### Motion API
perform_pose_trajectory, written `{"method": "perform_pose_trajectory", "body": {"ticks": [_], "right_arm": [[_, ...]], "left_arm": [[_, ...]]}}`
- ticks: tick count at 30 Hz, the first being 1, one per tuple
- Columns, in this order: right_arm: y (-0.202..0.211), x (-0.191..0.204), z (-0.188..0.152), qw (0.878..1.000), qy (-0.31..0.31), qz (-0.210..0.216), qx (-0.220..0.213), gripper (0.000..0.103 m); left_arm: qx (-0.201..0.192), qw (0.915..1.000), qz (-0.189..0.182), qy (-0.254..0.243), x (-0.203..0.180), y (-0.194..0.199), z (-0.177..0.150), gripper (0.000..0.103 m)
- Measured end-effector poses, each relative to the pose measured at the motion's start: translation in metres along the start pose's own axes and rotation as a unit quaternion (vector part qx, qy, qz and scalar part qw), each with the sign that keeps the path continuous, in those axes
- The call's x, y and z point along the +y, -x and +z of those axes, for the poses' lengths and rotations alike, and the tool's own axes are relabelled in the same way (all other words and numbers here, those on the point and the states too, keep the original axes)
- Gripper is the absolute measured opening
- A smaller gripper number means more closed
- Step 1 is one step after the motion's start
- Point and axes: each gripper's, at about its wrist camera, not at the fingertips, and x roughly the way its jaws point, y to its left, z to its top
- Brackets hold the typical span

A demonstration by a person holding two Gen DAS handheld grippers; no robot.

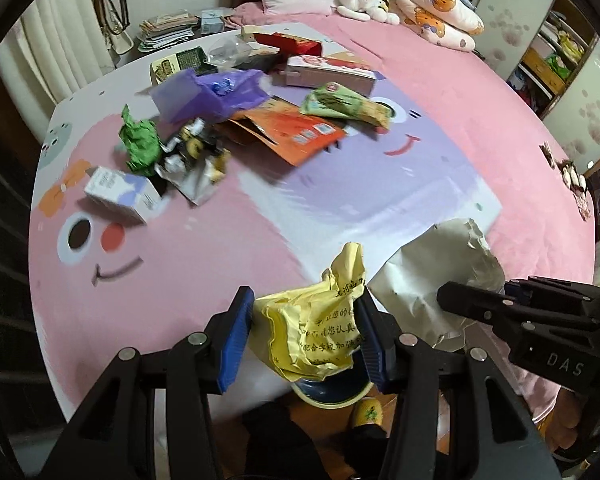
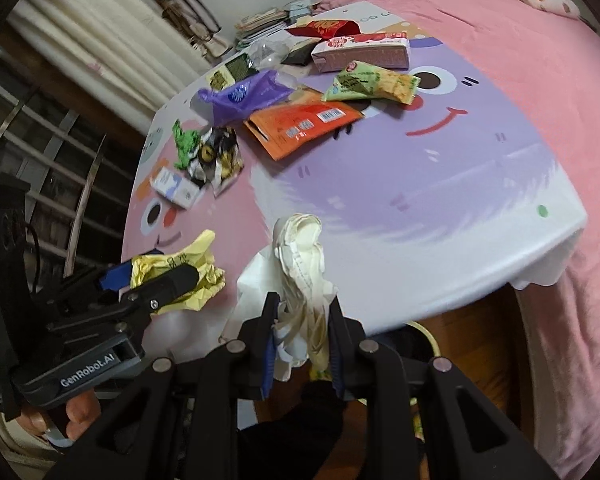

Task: Collect trash
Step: 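Carry both papers over the trash bin and open both tools to drop them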

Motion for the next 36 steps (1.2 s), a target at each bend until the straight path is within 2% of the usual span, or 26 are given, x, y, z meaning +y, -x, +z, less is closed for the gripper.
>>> {"method": "perform_pose_trajectory", "body": {"ticks": [5,9,15,22,26,29,33,36], "right_arm": [[0.02,-0.037,-0.032,0.999,0.028,-0.002,0.017,0.021],[0.02,-0.067,-0.058,0.998,0.043,-0.011,0.037,0.021],[-0.005,-0.102,-0.101,0.994,0.039,-0.021,0.096,0.021],[-0.075,-0.125,-0.152,0.986,0.023,-0.037,0.163,0.022],[-0.123,-0.139,-0.175,0.981,0.009,-0.045,0.188,0.022],[-0.161,-0.152,-0.186,0.979,0.001,-0.053,0.195,0.023],[-0.213,-0.168,-0.192,0.981,-0.006,-0.056,0.184,0.027],[-0.243,-0.178,-0.192,0.982,-0.009,-0.066,0.175,0.03]], "left_arm": [[0.001,0.9998,0.01,0.015,-0.047,-0.002,-0.036,0.048],[0.002,0.9992,0.013,0.037,-0.077,-0.009,-0.068,0.048],[0.046,0.9966,0.018,0.067,-0.098,-0.035,-0.114,0.048],[0.09,0.9904,0.043,0.095,-0.091,-0.078,-0.153,0.049],[0.109,0.9873,0.05,0.105,-0.082,-0.119,-0.17,0.049],[0.117,0.9858,0.051,0.11,-0.075,-0.155,-0.186,0.05],[0.12,0.9852,0.057,0.107,-0.064,-0.206,-0.201,0.052],[0.127,0.9843,0.068,0.102,-0.057,-0.241,-0.21,0.058]]}}
